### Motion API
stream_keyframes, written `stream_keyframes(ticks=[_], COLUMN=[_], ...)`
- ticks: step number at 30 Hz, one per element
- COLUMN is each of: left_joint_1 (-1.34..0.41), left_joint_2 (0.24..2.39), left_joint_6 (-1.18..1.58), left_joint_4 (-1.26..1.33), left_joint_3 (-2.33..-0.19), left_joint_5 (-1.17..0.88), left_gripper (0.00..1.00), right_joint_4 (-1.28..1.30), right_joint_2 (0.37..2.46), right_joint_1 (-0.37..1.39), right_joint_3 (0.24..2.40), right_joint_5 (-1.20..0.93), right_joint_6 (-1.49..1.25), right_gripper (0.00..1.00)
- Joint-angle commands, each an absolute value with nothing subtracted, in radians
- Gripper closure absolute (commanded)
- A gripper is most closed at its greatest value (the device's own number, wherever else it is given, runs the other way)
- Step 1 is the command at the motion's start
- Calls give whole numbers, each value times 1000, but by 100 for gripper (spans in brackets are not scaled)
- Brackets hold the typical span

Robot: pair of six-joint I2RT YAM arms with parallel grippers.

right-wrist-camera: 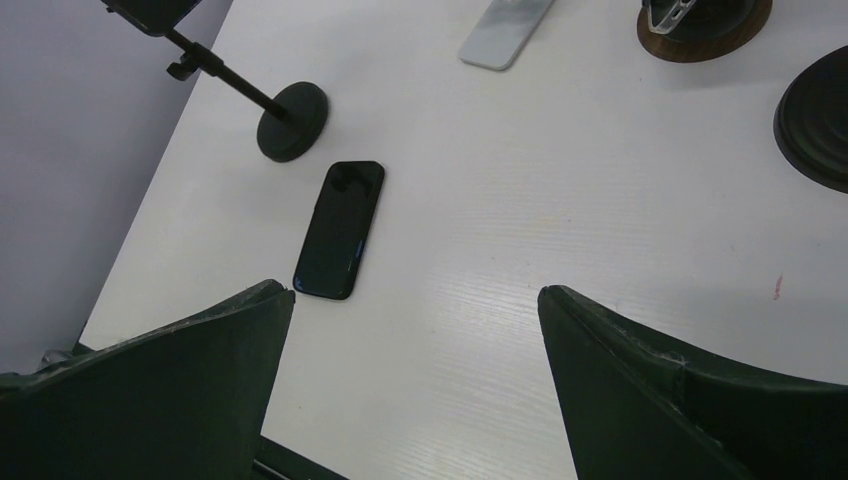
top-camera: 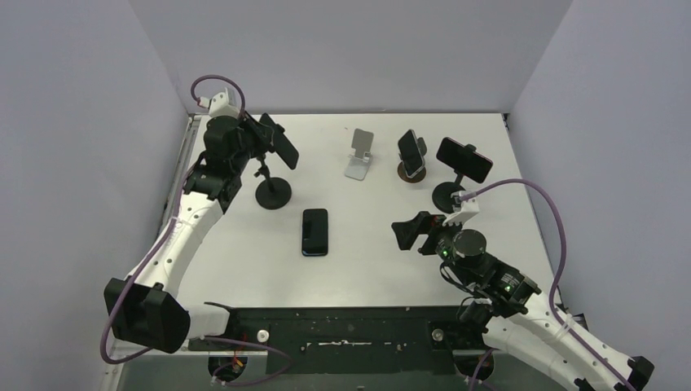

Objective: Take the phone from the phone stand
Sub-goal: Pick up the phone stand with the phone at the center of the board.

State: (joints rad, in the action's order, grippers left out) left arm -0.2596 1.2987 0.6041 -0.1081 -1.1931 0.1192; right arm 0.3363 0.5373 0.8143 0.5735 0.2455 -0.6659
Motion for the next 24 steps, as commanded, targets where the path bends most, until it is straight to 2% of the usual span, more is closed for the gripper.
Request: stream_keyframes(ticks=[1, 19, 24], left_joint_1=[-291, -376, -399], left_joint_2=[1196, 1081, 1060], left_joint_6=[589, 631, 660], left_joint_4=[2, -41, 31], left_joint_3=[-1272, -1305, -1289], left_joint_5=[91, -86, -166], left_gripper=[100, 100, 100], right_joint_4=[349, 443, 454], right_joint_2=[535, 557, 559], right_joint_1=[820, 822, 821], right_joint_3=[643, 802, 822], right_joint_5=[290, 379, 373], right_joint_6=[-634, -491, -462], right_gripper=[0, 0, 0])
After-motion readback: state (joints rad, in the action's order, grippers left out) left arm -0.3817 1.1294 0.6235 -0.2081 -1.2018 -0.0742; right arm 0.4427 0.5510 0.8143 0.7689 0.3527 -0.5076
